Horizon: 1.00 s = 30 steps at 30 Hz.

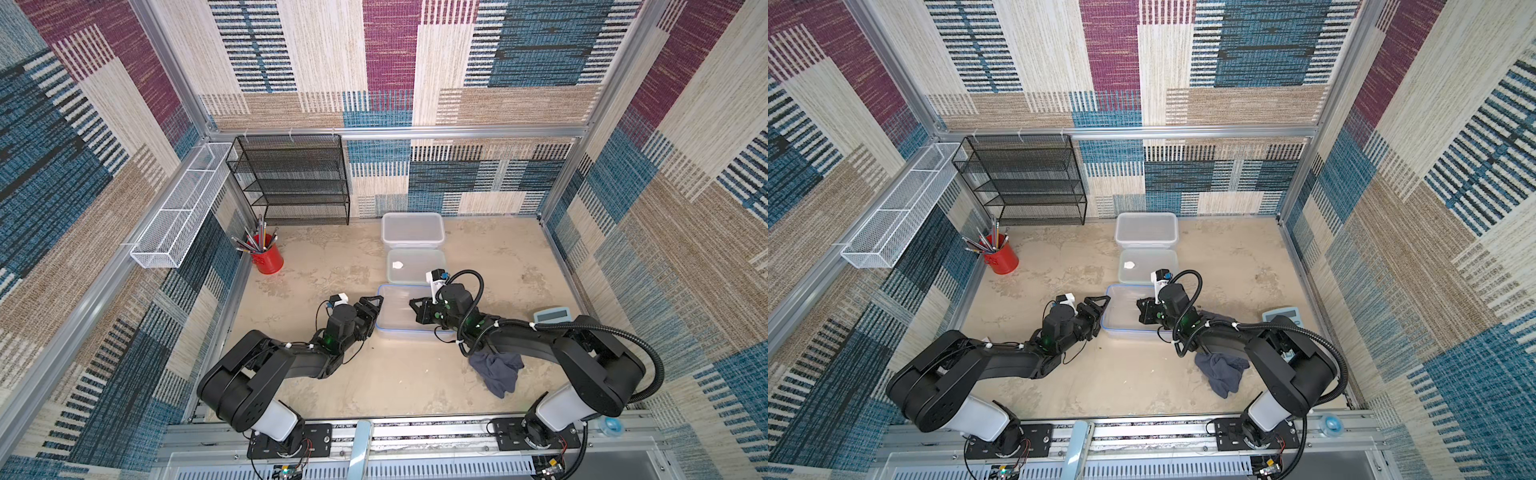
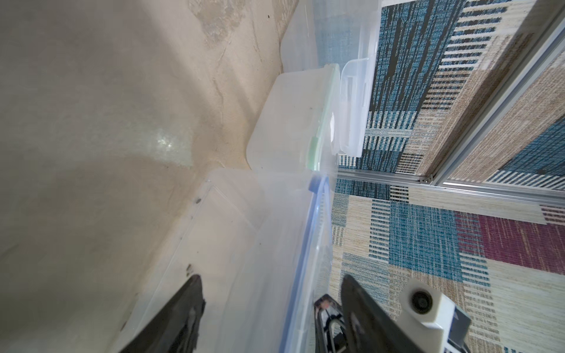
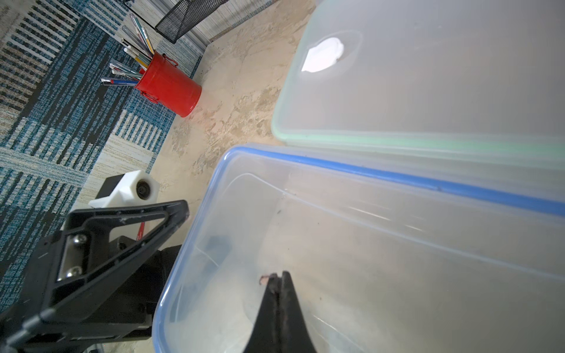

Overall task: Wipe the insides of the lunch boxes
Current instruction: Open the fastener of the lunch box.

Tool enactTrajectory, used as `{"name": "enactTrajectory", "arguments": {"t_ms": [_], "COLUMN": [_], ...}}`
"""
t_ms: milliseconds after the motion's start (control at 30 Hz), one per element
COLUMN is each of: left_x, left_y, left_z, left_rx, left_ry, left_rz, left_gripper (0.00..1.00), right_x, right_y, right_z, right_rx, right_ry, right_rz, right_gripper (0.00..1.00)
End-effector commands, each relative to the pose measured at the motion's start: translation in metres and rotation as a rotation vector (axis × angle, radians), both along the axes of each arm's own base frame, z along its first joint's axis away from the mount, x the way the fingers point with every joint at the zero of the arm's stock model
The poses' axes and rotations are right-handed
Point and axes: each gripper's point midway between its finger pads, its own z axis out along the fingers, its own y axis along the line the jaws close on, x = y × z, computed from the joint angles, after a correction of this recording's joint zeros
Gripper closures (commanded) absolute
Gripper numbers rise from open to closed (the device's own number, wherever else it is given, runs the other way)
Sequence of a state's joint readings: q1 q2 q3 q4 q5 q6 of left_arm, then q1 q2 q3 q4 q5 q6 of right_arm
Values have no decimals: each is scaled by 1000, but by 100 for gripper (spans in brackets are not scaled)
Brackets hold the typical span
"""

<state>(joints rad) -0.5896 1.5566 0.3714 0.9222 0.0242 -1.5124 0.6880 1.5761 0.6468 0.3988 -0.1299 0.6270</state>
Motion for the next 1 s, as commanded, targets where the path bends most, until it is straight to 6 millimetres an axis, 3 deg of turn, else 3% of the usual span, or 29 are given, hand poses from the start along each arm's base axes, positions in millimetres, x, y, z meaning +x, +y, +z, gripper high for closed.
{"name": "enactTrajectory", "arguments": {"t_ms": [0,233,700,967], "left_x": [-1,-5,-7,-8], "left_y": [-22,-24,-27,-22], "left_z": [38,35,40,42], "left_rx": [-178,-173,-135,-115], "left_ry": [-104,-113,-123,-127], "left_rz": [-67,-60,-76,-59], "left_gripper": [29,33,54,62], "right_x": [-38,-43,-46,-47], "right_y": [-27,-31,-32,-28], "right_z": [-65,-74,-88,-92], "right_rx": [-168,-179,-202,-196], "right_ry": [249,278,323,339], "right_rz": [-5,-19,-26,-23], "right_gripper": [100,100,100,100]}}
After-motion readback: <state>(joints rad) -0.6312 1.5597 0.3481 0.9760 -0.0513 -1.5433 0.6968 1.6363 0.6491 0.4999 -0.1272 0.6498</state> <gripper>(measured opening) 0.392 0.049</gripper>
